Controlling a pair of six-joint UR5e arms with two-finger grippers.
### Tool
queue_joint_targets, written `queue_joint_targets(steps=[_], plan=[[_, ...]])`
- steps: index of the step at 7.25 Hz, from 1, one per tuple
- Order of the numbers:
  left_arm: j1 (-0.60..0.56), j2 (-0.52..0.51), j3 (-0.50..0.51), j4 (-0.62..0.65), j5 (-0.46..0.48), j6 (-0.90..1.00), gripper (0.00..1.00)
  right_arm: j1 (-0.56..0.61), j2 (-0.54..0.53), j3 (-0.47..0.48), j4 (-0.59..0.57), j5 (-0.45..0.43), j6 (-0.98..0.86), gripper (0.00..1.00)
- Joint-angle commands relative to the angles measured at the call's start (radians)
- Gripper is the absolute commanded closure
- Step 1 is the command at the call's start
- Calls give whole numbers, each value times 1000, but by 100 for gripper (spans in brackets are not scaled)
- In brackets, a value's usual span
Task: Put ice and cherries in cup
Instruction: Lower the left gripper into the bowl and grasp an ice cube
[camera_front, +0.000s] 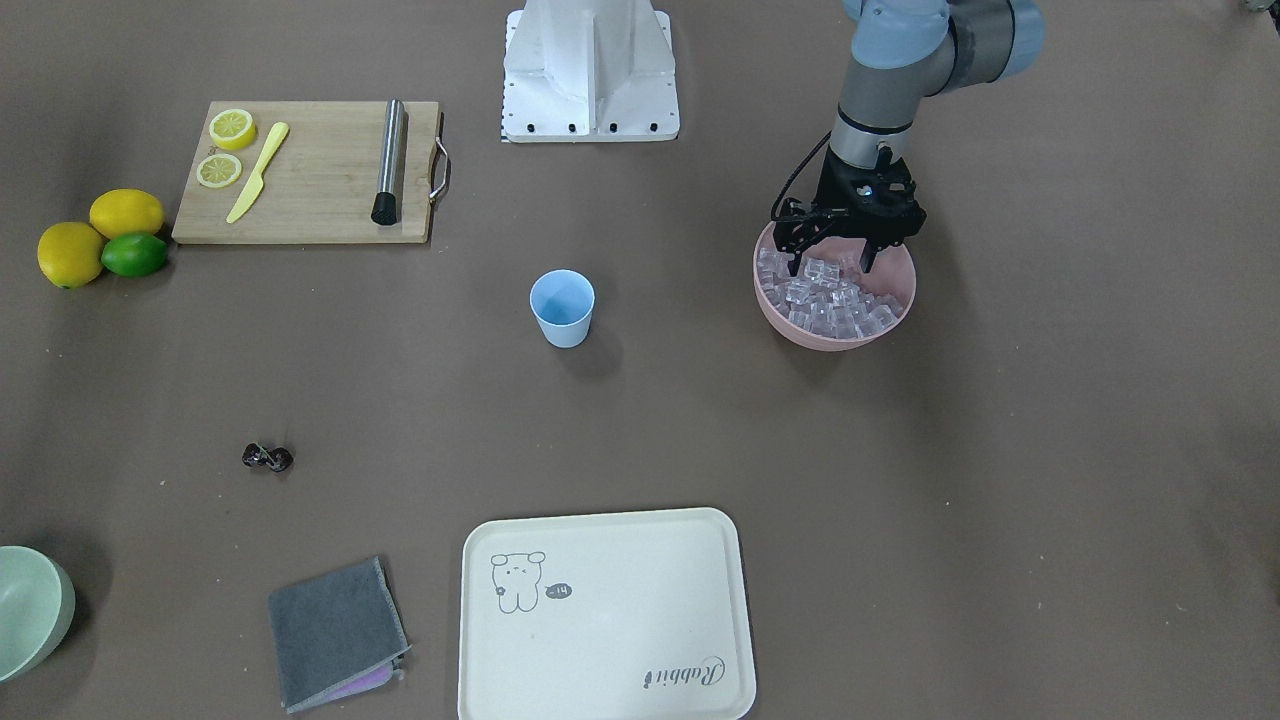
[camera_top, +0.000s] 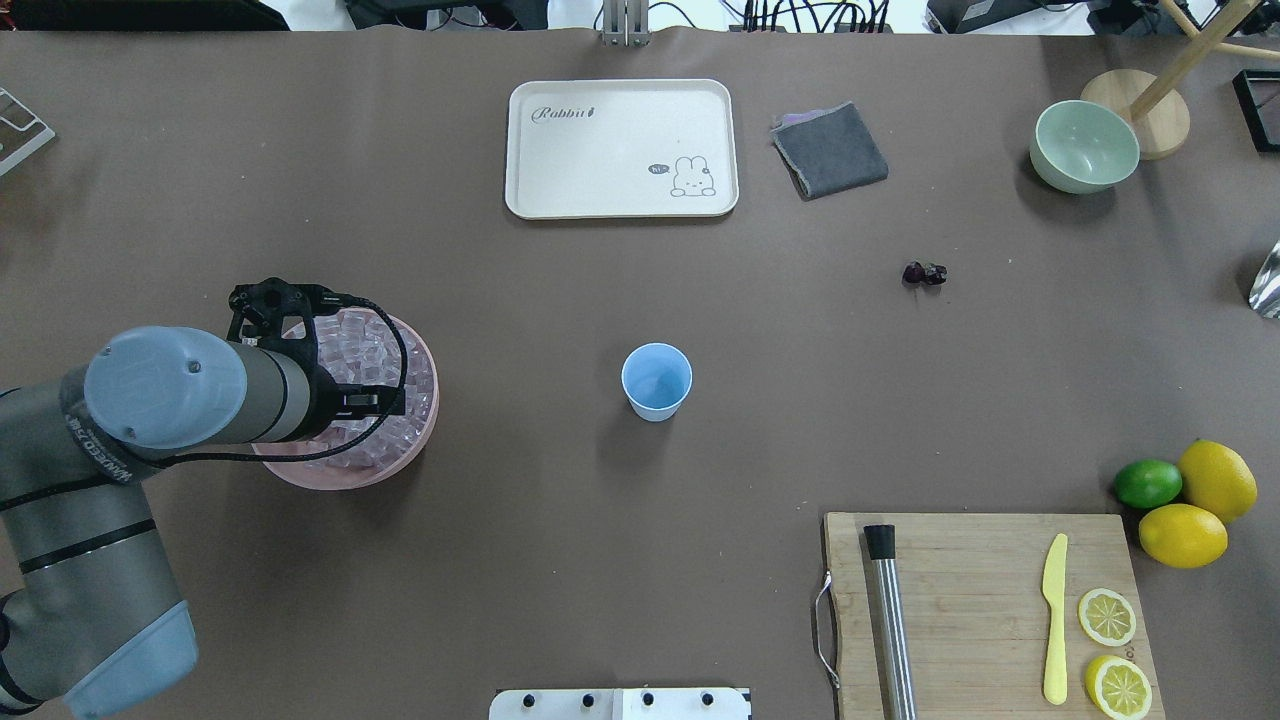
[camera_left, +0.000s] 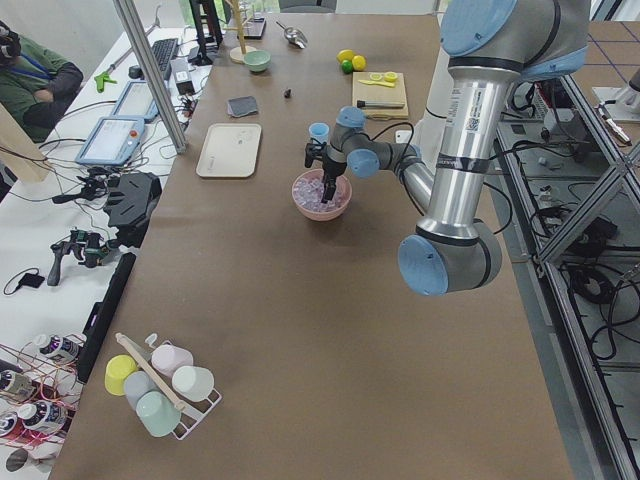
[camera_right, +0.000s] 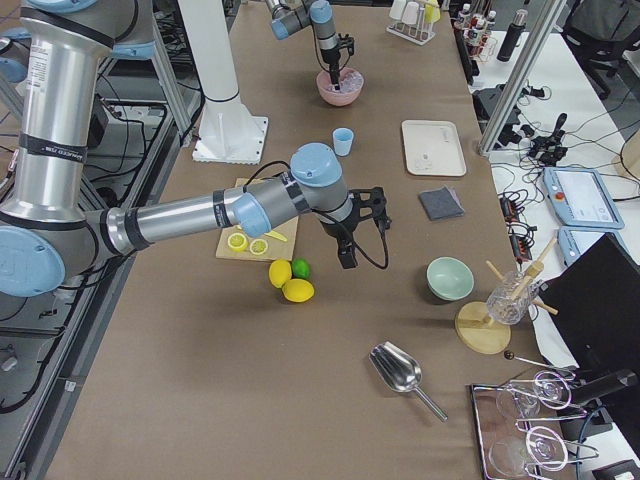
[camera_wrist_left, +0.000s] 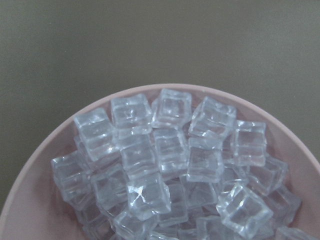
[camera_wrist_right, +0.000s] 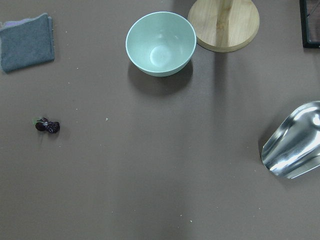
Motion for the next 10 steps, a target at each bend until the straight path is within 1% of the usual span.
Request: queue_joint_targets(steps=[1,5,9,10], plan=[[1,5,5,0,-3,54,3,0,0,1,0,0,0,0],[1,5,19,0,-1,142,3,-1,-1,-1,0,0,0,0],[5,3,31,-2,-3,146,3,-1,0,-1,0,0,2,0],[5,3,30,-2,-3,146,12,-1,0,-1,0,0,2,0]])
